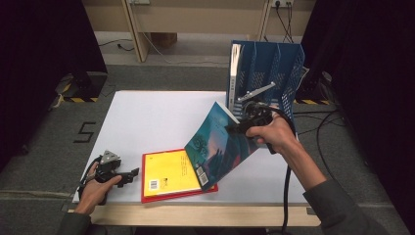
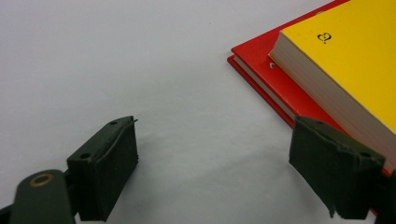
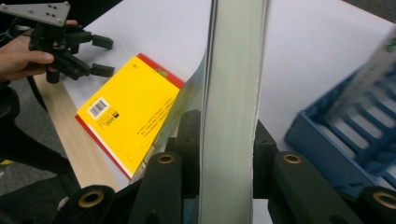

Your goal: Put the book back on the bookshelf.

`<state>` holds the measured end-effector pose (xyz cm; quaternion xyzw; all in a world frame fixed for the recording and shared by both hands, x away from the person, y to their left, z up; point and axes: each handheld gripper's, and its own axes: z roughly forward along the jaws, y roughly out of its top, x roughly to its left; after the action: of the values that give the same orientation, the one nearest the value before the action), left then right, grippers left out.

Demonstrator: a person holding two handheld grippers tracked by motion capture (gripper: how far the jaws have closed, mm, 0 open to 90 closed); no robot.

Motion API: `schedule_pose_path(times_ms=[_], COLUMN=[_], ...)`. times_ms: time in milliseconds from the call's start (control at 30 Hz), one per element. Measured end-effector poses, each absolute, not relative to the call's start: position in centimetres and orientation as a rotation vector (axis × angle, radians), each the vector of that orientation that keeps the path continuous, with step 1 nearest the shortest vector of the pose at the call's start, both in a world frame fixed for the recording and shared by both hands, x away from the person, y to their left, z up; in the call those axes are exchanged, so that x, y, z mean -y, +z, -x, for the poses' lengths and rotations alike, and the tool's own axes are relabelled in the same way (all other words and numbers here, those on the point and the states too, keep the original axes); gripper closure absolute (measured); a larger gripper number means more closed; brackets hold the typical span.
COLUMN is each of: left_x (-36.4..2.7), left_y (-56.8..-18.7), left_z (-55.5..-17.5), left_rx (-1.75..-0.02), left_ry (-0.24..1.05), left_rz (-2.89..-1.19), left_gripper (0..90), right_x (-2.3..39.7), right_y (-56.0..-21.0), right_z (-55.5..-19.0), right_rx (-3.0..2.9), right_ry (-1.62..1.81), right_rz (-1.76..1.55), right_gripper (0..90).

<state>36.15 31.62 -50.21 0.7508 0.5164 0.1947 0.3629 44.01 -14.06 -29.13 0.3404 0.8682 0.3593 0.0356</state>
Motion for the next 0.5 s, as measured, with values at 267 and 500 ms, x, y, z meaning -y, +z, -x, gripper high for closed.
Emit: schedule_pose_path(times_ms=[267, 500], left_x=[-31.5, -31.5], left_y=[-50.3, -50.3], left_z=[-36.2, -36.2], left_rx=[-1.322, -1.318], left_ry=[0.498, 0.497], left_rz=[-1.936, -1.941], left_gripper=[14.3, 13.0], right_x=[15.4, 16.4], right_y=[-27.3, -27.5], right_z=[-43.3, -42.7], right_rx=[-2.64, -2.627], right_ry=[0.997, 0.856], right_rz=[-1.038, -1.039], right_gripper=[73.6, 73.3])
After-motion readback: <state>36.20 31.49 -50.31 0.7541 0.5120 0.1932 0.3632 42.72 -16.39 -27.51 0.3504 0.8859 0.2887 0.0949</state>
